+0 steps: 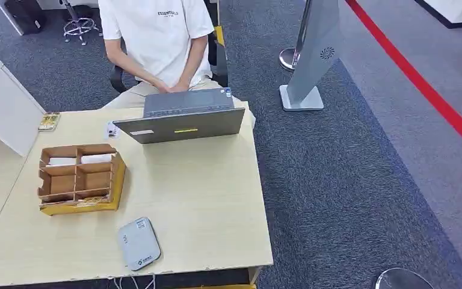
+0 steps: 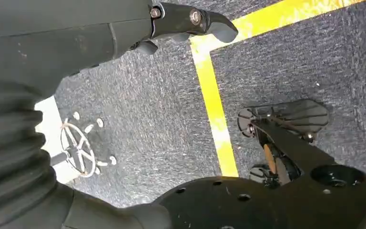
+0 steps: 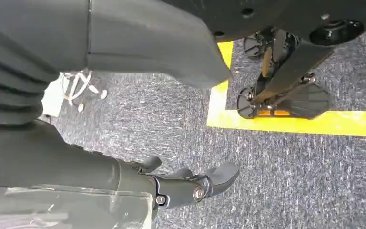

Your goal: Pass the card to the sensor for recognition and then transmit it.

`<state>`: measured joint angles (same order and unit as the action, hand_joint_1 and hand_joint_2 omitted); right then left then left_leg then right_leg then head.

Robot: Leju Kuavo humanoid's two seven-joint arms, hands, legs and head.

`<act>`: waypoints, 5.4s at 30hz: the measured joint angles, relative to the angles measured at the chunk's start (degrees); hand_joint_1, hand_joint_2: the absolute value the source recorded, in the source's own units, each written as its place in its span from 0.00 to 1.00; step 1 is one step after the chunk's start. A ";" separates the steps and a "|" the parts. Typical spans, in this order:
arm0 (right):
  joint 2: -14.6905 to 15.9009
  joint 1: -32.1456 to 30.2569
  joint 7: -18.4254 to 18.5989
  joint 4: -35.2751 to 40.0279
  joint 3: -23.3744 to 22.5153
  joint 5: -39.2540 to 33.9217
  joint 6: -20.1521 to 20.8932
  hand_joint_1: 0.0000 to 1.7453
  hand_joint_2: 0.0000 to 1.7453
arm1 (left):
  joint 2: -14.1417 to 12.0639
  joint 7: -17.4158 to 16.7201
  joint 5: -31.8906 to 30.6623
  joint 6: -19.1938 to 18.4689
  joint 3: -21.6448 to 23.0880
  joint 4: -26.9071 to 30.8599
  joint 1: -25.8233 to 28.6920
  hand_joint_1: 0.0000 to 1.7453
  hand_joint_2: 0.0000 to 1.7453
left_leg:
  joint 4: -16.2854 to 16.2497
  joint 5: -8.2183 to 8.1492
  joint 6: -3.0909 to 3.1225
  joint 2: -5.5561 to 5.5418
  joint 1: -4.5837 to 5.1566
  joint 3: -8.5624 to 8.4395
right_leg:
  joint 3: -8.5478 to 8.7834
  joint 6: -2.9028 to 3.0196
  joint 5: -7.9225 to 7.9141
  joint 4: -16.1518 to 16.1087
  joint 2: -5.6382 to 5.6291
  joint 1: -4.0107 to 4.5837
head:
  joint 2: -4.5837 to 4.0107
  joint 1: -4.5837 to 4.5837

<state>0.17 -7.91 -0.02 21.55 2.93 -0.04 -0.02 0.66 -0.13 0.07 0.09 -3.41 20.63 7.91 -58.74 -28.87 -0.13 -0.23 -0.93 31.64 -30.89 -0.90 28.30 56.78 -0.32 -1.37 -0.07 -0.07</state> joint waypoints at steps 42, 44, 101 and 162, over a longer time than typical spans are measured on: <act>1.42 8.48 -10.91 -9.33 12.11 -27.10 -8.20 0.00 1.00 | 6.51 22.51 16.89 3.12 -43.69 18.83 -4.64 0.00 1.00 | 0.00 0.02 0.01 0.02 -0.01 -0.01 | -0.01 0.00 -0.01 0.02 -0.02 0.01 | 0.02 -0.02; 1.42 8.49 -11.02 -9.44 12.13 -27.48 -8.31 0.00 1.00 | 7.14 23.08 17.58 3.74 -43.67 22.06 -3.94 0.00 1.00 | 0.00 0.02 0.01 0.00 -0.01 0.01 | 0.00 0.00 -0.01 0.02 0.01 0.00 | 0.02 0.02; 1.40 11.66 -8.72 -11.08 18.05 -28.22 -9.73 0.00 1.00 | 1.15 27.52 -19.94 20.43 -15.89 76.78 -21.34 0.00 1.00 | -0.04 0.12 0.00 0.14 -0.03 -0.05 | -0.09 0.07 -0.15 0.05 -0.11 0.03 | 0.00 -0.02; 1.49 11.78 -6.01 -11.95 20.57 -26.56 -10.36 0.00 1.00 | -18.71 -4.59 -62.20 0.83 27.82 18.14 -71.01 1.00 1.00 | -0.06 0.17 -0.06 0.20 -0.03 0.05 | -0.18 0.12 -0.20 0.17 -0.24 0.02 | 0.00 -0.07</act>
<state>1.66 3.87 -6.03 9.60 23.50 -26.60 -10.38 -18.05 -4.72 -62.14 0.92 24.41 38.77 -63.10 -58.79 -28.70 -0.19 -0.03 -0.96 31.69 -31.07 -0.79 28.10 56.95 -0.56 -1.35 -0.07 -0.13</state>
